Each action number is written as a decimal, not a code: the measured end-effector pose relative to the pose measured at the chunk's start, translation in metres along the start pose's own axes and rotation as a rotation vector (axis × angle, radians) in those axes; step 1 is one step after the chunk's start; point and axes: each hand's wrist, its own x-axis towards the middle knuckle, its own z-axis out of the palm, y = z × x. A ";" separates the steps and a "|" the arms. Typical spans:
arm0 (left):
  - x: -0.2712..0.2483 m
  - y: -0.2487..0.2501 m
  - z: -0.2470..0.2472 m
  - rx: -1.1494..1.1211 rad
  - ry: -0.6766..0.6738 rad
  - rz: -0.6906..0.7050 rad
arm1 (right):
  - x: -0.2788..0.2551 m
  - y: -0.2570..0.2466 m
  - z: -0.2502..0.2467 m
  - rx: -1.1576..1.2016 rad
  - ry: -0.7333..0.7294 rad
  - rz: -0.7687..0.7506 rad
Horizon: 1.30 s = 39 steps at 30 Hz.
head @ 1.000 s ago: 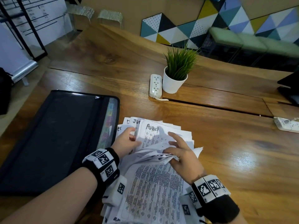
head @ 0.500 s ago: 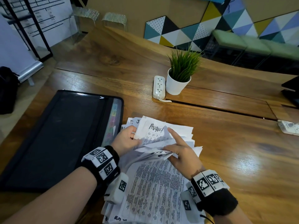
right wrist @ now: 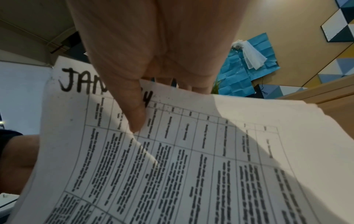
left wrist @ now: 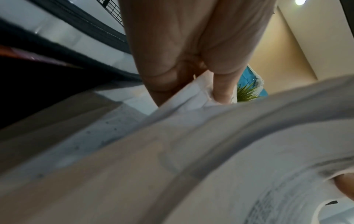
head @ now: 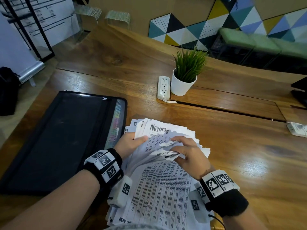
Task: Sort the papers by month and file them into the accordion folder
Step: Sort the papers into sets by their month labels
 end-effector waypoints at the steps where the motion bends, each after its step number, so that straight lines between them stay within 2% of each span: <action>1: 0.000 -0.001 -0.001 0.000 -0.003 -0.008 | -0.002 0.001 0.002 -0.004 0.032 -0.009; 6: -0.001 0.001 -0.001 0.045 0.041 -0.008 | -0.007 0.004 0.011 0.036 0.151 -0.079; 9: -0.002 0.005 0.000 0.084 0.069 0.015 | -0.005 0.001 0.007 0.082 0.114 -0.037; 15: -0.006 0.012 0.006 -0.036 0.038 0.004 | 0.008 0.001 0.005 0.070 0.050 -0.044; 23: -0.006 0.012 0.006 -0.046 -0.003 0.015 | 0.010 0.000 0.009 0.040 0.046 -0.045; 27: -0.010 0.012 0.002 0.046 -0.034 0.022 | 0.011 0.000 0.006 0.042 0.015 -0.021; 35: -0.007 0.006 -0.001 0.117 0.160 0.159 | 0.003 0.000 0.013 -0.054 0.123 -0.036; 39: -0.007 0.007 0.004 0.347 0.232 0.248 | 0.003 0.001 0.015 -0.055 0.156 -0.045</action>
